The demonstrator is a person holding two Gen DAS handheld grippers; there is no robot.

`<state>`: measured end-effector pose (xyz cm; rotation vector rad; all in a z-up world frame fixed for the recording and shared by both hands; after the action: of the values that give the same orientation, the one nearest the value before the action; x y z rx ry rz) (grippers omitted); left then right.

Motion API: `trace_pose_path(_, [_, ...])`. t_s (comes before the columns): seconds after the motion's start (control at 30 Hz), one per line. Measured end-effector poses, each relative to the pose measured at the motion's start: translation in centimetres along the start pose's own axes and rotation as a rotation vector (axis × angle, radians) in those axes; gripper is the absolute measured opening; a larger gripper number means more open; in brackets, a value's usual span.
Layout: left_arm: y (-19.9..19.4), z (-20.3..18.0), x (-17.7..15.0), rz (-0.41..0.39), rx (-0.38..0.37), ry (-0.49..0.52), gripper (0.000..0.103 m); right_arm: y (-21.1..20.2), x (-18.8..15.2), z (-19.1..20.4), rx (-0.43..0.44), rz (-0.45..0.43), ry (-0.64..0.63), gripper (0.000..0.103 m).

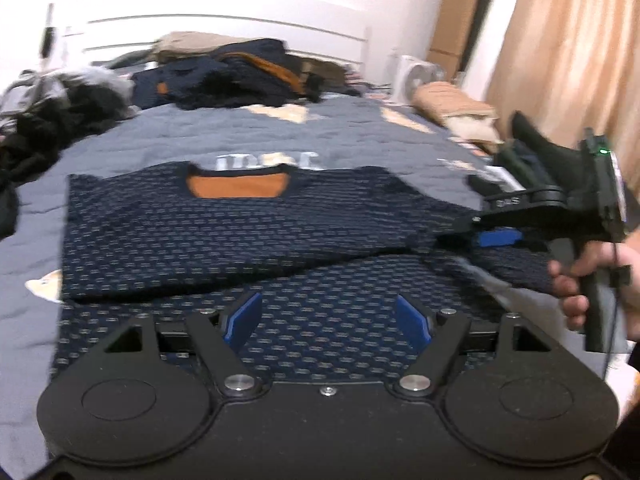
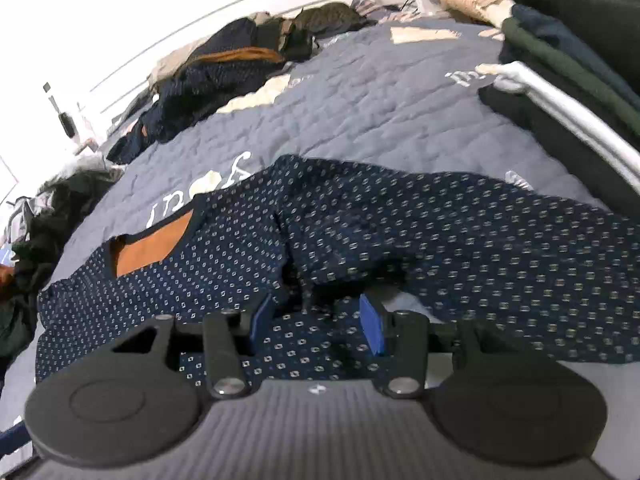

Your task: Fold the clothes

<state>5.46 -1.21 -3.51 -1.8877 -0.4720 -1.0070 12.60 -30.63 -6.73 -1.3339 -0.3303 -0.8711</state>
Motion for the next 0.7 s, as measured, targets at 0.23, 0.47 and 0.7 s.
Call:
trace_pose_path(0.23, [-0.2,-3.4,-0.8,-0.001,-0.073,0.074,0.072,-3.0,-0.3,-2.9,-0.030,-0.049,0.031,0.047])
trace_pose_path(0.47, [-0.4,-5.8,-0.1,-0.025,-0.129,0.090,0.072,-5.0,-1.2,-7.8,-0.105,-0.069,0.103,0.047])
trace_pose_path(0.7, [0.0,-6.8,-0.4,-0.019,-0.139,0.102,0.072,-7.4,-1.6,-15.0,-0.209,-0.106,0.241,0.047])
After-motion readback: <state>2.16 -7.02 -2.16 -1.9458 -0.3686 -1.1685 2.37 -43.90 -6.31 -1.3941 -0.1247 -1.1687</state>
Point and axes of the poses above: each gripper's, at about its wrist camera, not at the fingertips, and y roughly the way its jaws point, z to its left, x to its top, the point moved 5 cm from there along y, roughly the way its jaws point, and after that the axes turned 5 degrees about -x, right-handed, at the moved point
